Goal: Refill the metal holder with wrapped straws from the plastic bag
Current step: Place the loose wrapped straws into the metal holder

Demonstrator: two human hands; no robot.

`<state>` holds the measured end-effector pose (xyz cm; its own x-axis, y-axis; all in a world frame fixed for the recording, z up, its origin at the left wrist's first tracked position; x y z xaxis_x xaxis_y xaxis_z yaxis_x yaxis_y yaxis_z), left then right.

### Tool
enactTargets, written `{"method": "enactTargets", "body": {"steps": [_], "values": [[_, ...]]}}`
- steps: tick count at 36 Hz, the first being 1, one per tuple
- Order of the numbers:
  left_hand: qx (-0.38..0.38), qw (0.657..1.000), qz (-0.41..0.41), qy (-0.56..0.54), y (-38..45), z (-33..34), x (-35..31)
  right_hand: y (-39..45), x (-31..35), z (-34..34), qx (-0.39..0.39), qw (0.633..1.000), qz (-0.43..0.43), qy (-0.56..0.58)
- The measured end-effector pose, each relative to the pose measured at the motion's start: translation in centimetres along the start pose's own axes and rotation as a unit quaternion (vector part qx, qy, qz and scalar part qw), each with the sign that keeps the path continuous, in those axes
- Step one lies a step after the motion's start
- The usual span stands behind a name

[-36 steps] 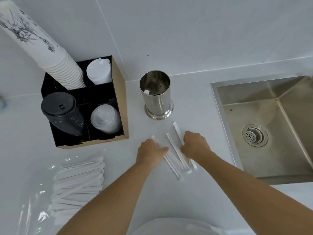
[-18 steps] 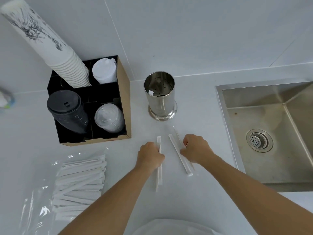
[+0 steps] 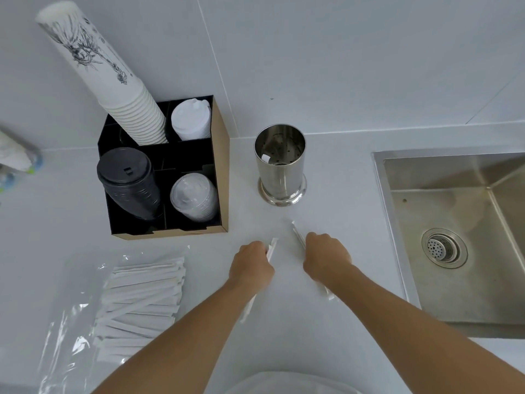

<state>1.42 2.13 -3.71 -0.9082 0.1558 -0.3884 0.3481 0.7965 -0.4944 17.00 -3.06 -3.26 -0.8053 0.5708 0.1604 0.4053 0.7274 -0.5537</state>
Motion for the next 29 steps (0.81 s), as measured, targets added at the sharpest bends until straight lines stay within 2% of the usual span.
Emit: {"method": "enactTargets", "body": {"steps": [4,8,16,29], "values": [[0.012,1.0,0.011,0.019,-0.1,-0.2,0.0,0.0,0.1,-0.3,0.002,0.999,-0.006,-0.039],[0.029,0.999,0.023,0.009,-0.2,-0.5,0.2,0.1,-0.5,-0.2,0.02,1.0,-0.012,-0.02],[0.009,0.996,0.06,-0.062,-0.6,-2.4,1.1,0.4,-3.0,-2.5,0.041,0.984,-0.012,0.172],[-0.029,0.966,0.107,-0.233,-0.6,-7.2,-0.6,-1.0,-3.7,-8.9,0.008,0.921,-0.04,0.387]]}}
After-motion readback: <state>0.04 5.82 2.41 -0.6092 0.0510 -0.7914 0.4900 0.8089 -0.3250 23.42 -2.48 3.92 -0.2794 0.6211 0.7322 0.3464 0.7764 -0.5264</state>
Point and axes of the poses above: each hand's wrist, its own y-axis towards the middle knuckle, its own z-axis out of the palm, x = y × z, the point moved 4 cm from there along y, towards the middle knuckle, and after that the axes turned 7 degrees about z, right-handed, at the moved point
